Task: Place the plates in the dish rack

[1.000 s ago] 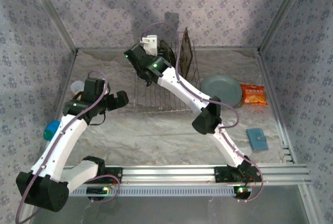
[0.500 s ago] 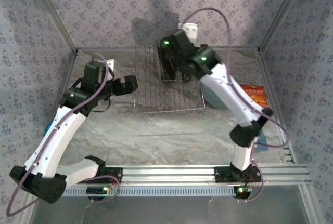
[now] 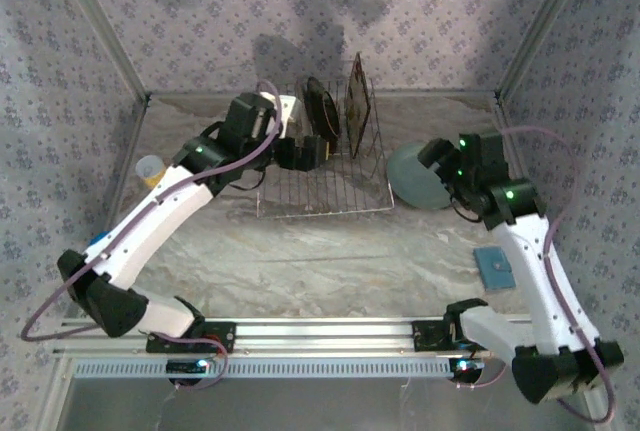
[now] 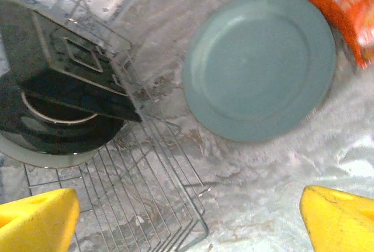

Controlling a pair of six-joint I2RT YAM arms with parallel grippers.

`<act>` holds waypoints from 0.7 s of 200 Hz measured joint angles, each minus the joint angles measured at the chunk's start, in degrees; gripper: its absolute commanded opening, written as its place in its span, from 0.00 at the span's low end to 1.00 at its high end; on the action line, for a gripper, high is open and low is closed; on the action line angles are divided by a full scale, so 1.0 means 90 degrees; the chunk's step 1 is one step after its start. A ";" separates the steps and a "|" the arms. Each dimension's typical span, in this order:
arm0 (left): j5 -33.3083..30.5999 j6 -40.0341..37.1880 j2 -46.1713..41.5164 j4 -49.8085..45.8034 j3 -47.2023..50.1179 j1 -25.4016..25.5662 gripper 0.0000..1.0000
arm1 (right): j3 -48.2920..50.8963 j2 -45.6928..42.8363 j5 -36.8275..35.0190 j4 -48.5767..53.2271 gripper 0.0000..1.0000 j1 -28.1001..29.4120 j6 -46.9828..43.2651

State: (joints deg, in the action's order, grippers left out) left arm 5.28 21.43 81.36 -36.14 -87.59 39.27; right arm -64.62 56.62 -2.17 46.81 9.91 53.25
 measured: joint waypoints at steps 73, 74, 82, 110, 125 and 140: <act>0.0005 0.0073 0.0270 0.0044 -0.0109 0.0029 0.99 | 0.2693 -0.0204 0.2334 -0.1498 0.97 -0.1812 0.0376; 0.0002 0.0073 0.0270 0.0044 -0.0109 0.0029 0.99 | 0.2703 -0.0202 0.2348 -0.1513 0.97 -0.1817 0.0376; -0.0017 0.0075 0.0270 0.0044 -0.0109 0.0029 0.99 | 0.2834 -0.0153 0.2467 -0.1719 0.95 -0.1887 0.0381; -0.0068 0.0078 0.0270 0.0044 -0.0109 0.0029 0.99 | 0.3257 0.0189 0.2778 -0.2509 0.89 -0.2069 0.0442; -0.0092 0.0078 0.0270 0.0044 -0.0109 0.0029 0.99 | 0.3390 0.0457 0.2868 -0.2812 0.85 -0.2106 0.0440; -0.0126 0.0078 0.0270 0.0044 -0.0107 0.0029 0.99 | 0.3466 0.0721 0.2953 -0.3111 0.84 -0.2115 0.0440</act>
State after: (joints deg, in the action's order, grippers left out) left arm 4.14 22.13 83.79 -35.75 -88.55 39.53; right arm -33.43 63.11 24.40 18.81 -9.13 57.21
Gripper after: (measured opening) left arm 0.991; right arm 0.851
